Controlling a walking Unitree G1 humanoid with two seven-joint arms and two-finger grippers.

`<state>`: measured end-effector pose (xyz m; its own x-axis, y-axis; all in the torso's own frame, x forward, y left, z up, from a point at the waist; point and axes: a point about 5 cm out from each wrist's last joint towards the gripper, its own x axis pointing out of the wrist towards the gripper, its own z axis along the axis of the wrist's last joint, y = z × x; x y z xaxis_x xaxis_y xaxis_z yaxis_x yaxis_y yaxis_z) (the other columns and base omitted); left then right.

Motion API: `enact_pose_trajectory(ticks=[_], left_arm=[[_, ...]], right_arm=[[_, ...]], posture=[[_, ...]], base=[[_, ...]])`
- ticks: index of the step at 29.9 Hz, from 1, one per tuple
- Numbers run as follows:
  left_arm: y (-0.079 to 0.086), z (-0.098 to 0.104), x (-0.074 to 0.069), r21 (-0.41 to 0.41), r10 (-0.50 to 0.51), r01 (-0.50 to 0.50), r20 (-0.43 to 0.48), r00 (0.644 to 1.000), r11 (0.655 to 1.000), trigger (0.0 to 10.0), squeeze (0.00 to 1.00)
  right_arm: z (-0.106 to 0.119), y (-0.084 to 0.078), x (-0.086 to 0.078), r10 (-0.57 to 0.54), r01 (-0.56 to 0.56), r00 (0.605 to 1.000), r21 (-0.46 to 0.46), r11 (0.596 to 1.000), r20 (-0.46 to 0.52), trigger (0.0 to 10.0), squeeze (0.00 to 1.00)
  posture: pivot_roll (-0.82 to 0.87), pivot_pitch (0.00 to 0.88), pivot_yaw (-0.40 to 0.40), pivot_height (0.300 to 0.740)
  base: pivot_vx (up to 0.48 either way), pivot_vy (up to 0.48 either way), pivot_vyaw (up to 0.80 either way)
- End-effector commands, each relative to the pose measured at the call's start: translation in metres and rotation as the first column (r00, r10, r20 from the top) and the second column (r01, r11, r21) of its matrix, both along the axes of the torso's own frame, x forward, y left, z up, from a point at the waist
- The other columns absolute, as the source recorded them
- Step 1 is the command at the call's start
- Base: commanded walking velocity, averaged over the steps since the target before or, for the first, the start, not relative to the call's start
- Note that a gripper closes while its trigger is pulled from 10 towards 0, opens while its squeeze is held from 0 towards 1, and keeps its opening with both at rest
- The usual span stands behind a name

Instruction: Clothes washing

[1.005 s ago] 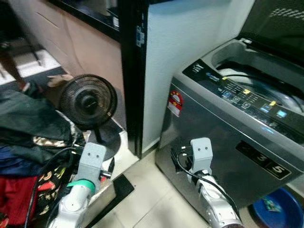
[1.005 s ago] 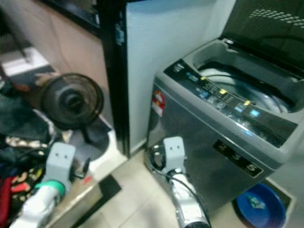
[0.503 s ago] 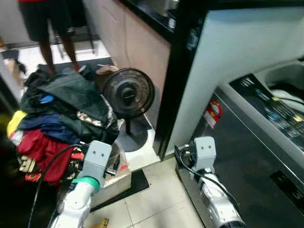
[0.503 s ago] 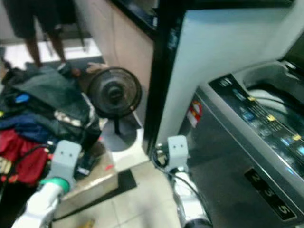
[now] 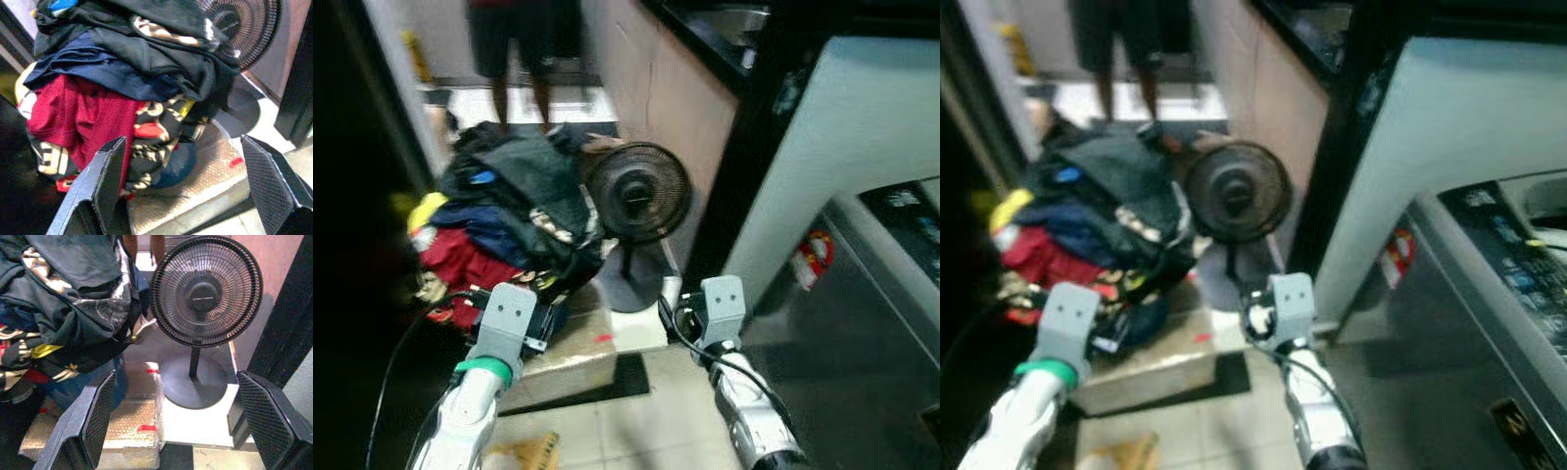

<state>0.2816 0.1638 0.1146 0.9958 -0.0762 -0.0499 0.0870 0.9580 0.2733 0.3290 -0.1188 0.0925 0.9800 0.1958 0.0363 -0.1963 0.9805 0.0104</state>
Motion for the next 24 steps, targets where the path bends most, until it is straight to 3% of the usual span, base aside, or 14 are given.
enact_pose_trajectory(ticks=[1, 5, 10, 15, 20, 24], left_arm=[[-0.002, -0.001, 0.001, 0.008, -0.006, 0.006, 0.001, 1.0, 1.0, 10.0, 0.0], [-0.002, -0.001, 0.002, 0.008, -0.006, 0.006, 0.005, 1.0, 1.0, 10.0, 0.0], [-0.003, 0.0, 0.002, 0.008, -0.005, 0.005, 0.01, 1.0, 1.0, 10.0, 0.0], [-0.003, 0.0, 0.002, 0.007, -0.005, 0.005, 0.012, 1.0, 1.0, 10.0, 0.0], [-0.004, 0.018, 0.009, -0.002, -0.001, 0.001, 0.066, 0.998, 1.0, 10.0, 0.0], [-0.005, 0.037, 0.015, -0.011, -0.002, 0.003, 0.122, 0.993, 1.0, 10.0, 0.0]], right_arm=[[0.0, -0.003, 0.0, -0.014, 0.014, 1.0, 0.013, 1.0, 0.003, 10.0, 0.0], [0.002, -0.001, 0.001, -0.002, 0.002, 1.0, -0.004, 1.0, 0.014, 10.0, 0.0], [0.003, 0.0, 0.002, 0.003, -0.003, 1.0, -0.017, 1.0, 0.025, 10.0, 0.0], [0.006, 0.0, 0.003, 0.005, -0.005, 0.999, -0.014, 1.0, 0.036, 10.0, 0.0], [0.03, 0.004, 0.009, 0.022, -0.025, 0.992, 0.02, 1.0, 0.123, 10.0, 0.0], [0.051, 0.006, 0.014, 0.026, -0.034, 0.98, 0.038, 0.999, 0.195, 10.0, 0.0]], posture=[[0.13, 0.075, -0.04, 0.74], [0.13, 0.075, -0.04, 0.74], [0.13, 0.075, -0.041, 0.74], [0.13, 0.075, -0.041, 0.74], [0.13, 0.076, -0.041, 0.74], [0.13, 0.075, -0.042, 0.74]], base=[[0.45, 0.0, 0.0], [0.45, 0.0, 0.0], [0.449, 0.0, 0.7], [0.446, 0.0, 0.0], [0.446, 0.0, 0.0], [0.446, 0.0, 0.58]])
